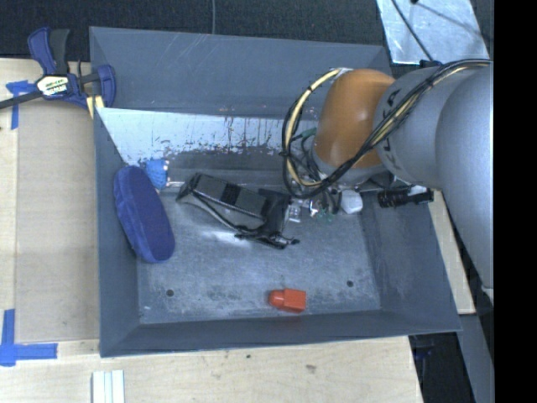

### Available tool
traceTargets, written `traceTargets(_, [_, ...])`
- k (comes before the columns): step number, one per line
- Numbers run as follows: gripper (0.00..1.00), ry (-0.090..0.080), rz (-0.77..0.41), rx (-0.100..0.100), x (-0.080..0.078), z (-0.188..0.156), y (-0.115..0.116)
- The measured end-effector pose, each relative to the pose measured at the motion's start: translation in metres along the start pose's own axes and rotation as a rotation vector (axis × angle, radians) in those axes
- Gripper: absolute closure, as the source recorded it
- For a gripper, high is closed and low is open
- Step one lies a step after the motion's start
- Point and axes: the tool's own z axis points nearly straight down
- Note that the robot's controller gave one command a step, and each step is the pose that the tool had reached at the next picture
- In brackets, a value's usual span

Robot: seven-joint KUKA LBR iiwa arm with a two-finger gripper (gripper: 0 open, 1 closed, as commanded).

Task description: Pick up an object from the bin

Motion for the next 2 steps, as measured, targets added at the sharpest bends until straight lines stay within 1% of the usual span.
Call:
traceTargets(1, [1.00,0.000,-0.001,0.000,0.000,0.000,0.000])
traceTargets(2, [1.00,-0.006,-0.021,-0.003,0.010,-0.108,0.001])
